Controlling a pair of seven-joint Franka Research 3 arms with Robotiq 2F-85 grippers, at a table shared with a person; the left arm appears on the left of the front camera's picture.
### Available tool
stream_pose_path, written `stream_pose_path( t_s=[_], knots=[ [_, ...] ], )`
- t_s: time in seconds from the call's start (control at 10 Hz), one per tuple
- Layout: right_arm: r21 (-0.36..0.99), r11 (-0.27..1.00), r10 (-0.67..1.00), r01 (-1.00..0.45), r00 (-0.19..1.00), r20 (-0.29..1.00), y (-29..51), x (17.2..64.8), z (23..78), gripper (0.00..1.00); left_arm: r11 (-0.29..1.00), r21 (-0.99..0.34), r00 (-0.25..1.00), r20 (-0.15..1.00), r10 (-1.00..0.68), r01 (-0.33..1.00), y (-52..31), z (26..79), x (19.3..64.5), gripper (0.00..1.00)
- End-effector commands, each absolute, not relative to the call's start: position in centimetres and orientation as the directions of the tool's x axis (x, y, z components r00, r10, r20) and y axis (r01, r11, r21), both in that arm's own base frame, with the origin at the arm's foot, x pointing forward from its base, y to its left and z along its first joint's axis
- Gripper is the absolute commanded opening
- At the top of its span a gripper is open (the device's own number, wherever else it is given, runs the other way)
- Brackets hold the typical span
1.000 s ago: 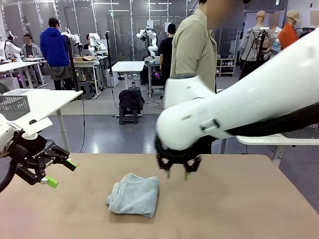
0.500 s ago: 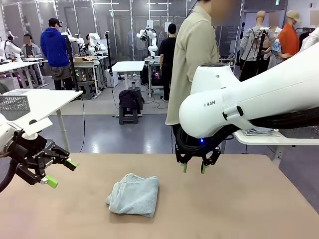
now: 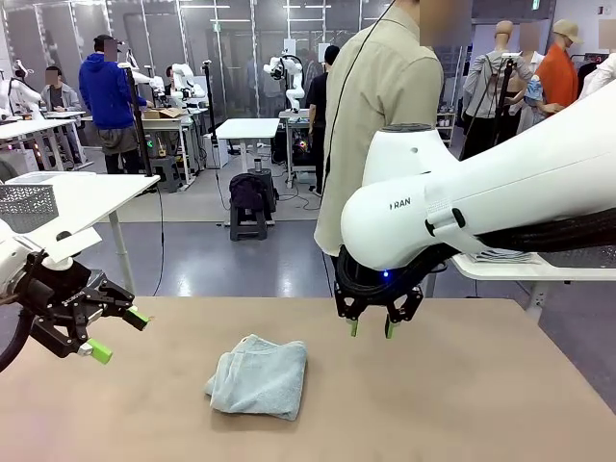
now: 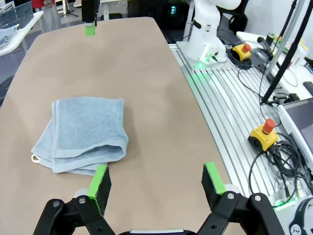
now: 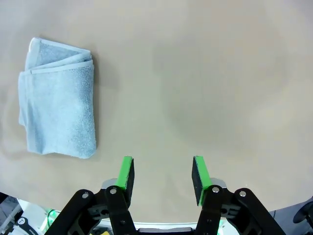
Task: Fold the towels and place them in the basket.
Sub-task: Place the folded Towel with hook on the right side of the table.
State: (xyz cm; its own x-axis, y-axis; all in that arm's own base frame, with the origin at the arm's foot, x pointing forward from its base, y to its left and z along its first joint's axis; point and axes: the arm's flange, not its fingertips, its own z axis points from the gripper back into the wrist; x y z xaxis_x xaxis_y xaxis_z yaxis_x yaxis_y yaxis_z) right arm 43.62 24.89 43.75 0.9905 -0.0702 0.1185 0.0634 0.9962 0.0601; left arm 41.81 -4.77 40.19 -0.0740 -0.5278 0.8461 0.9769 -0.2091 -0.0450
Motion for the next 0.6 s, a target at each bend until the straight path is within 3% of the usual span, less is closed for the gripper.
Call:
stream_pose_path(
  t_s=[0.0, 0.5],
  knots=[
    [0.055, 0.995, -0.094, 0.087, 0.988, 0.124, 25.2, 43.9, 43.7, 0.61, -0.227, -0.034, -0.093, 0.845, -0.526, 0.973, -4.6, 40.3, 41.7, 0.94],
    [0.111, 0.990, -0.099, 0.086, 0.987, 0.124, 25.2, 42.1, 42.8, 0.61, -0.227, -0.034, -0.093, 0.845, -0.526, 0.973, -4.6, 40.3, 41.7, 0.94]
  ],
)
